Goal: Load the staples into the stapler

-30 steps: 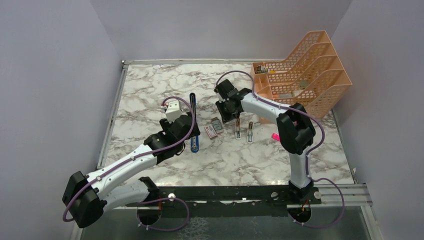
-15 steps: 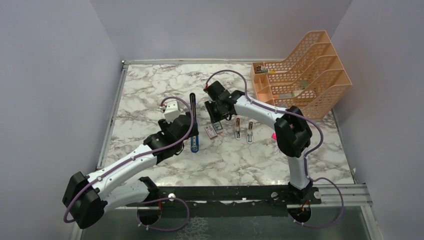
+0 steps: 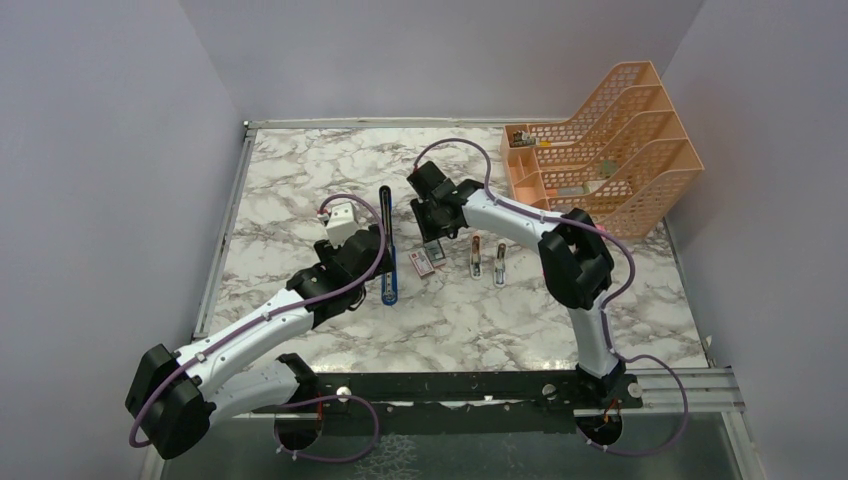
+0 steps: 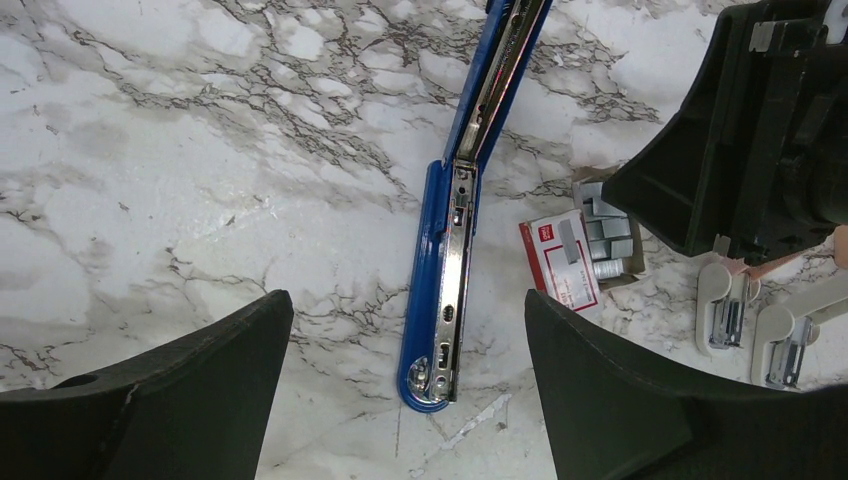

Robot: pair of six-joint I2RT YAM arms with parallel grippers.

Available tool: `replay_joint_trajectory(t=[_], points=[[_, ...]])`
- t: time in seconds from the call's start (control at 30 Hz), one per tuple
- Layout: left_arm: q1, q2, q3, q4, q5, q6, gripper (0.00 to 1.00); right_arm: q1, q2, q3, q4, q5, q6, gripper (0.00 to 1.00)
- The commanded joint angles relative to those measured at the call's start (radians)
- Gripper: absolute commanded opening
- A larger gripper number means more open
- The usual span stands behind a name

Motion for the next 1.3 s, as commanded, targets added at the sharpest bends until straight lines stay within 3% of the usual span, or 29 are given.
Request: replay_joint_trajectory(t=[0.0, 0.37, 0.73, 1.27], points=[[0.009, -0.015, -0.011, 0.003, 0.016, 0.016, 0.86, 0.0, 0.044, 0.043, -0.016, 0.045, 0.019, 0.35], [0.02, -0.01, -0.013, 0.006, 0.026, 0.016, 0.86, 0.0, 0.068, 0.046, -0.032, 0.061, 0.029, 0.35], [0.026, -0.012, -0.015, 0.009, 0.031, 0.018, 0.86, 0.0, 0.078, 0.049, -0.025, 0.032, 0.025, 0.43], [0.034, -0.005, -0.016, 0.013, 0.039, 0.017, 0.86, 0.0, 0.098, 0.05, -0.024, 0.02, 0.025, 0.42]])
